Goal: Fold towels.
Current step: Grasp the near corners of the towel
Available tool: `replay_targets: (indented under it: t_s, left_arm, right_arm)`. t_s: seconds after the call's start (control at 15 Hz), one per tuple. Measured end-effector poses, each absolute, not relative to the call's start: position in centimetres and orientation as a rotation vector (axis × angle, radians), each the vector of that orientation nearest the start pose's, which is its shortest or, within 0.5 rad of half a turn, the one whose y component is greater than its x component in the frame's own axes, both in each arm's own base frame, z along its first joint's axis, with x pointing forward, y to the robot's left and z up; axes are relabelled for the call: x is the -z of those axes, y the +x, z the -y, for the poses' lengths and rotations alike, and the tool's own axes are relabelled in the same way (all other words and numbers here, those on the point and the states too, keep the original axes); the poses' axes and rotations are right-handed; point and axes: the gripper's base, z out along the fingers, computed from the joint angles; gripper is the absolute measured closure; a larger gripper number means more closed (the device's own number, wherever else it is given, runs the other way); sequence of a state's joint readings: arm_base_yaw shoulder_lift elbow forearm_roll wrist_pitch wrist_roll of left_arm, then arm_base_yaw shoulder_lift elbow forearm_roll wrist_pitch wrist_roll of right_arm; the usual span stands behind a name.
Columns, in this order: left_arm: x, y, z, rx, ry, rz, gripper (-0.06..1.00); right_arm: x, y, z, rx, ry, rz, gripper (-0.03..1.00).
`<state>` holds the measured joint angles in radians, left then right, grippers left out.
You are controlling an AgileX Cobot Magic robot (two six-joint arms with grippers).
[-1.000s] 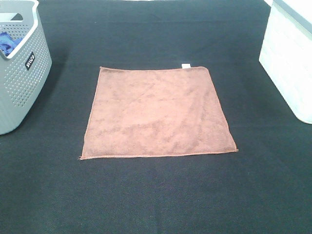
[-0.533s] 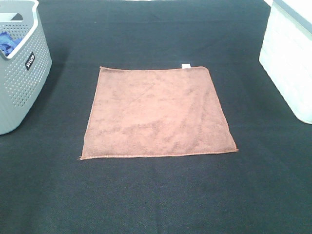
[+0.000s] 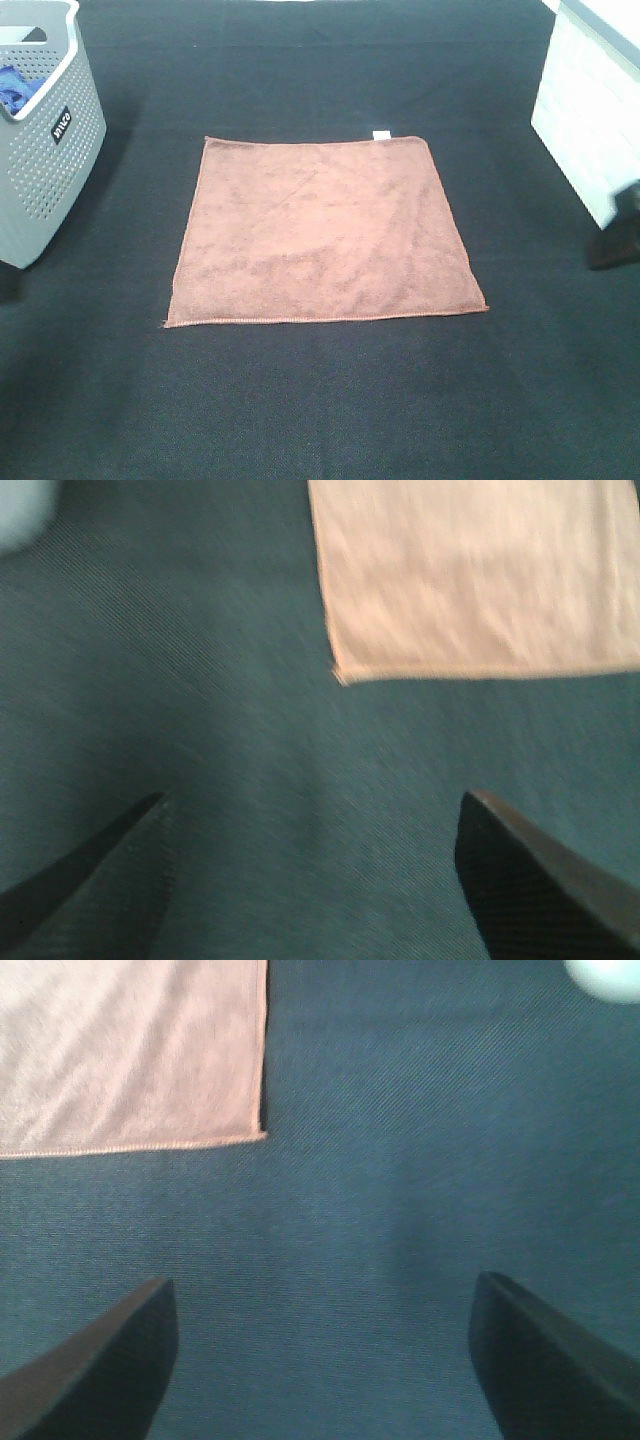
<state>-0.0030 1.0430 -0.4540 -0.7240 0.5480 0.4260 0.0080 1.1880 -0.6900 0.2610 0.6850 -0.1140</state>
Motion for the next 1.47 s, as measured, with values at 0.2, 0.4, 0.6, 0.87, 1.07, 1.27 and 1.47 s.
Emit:
replay_targets:
  t_s: [0.2, 0.4, 0.6, 0.87, 1.07, 1.27, 1.47]
  left_arm:
    - [-18.4, 19.7, 4.2, 0.707, -0.177, -2.582, 0.22]
    - [-17.0, 21.4, 4.6, 0.792, -0.216, -2.577, 0.22]
    - [-15.3, 24.0, 5.0, 0.865, -0.225, -2.573, 0.22]
    - [-12.7, 26.9, 5.0, 0.875, -0.261, -2.639, 0.22]
    - [-11.3, 28.5, 5.0, 0.879, -0.276, -2.666, 0.22]
    - [-10.3, 29.5, 5.0, 0.884, -0.287, -2.681, 0.22]
    - [-9.4, 31.0, 5.1, 0.888, -0.285, -2.685, 0.22]
  right_arm:
    - [-21.7, 24.3, -2.2, -0.345, 0.097, -2.716, 0.21]
    - [-20.5, 25.9, -2.7, -0.418, 0.092, -2.742, 0.21]
    - [-17.7, 28.9, -3.7, -0.582, 0.051, -2.782, 0.21]
    - [-14.8, 32.1, -3.9, -0.699, 0.01, -2.827, 0.21]
    - [-12.9, 33.7, -1.8, -0.775, 0.064, -2.843, 0.21]
    - [-13.0, 34.1, -1.6, -0.797, 0.028, -2.789, 0.21]
    - [-11.7, 34.6, -1.6, -0.802, 0.041, -2.8, 0.21]
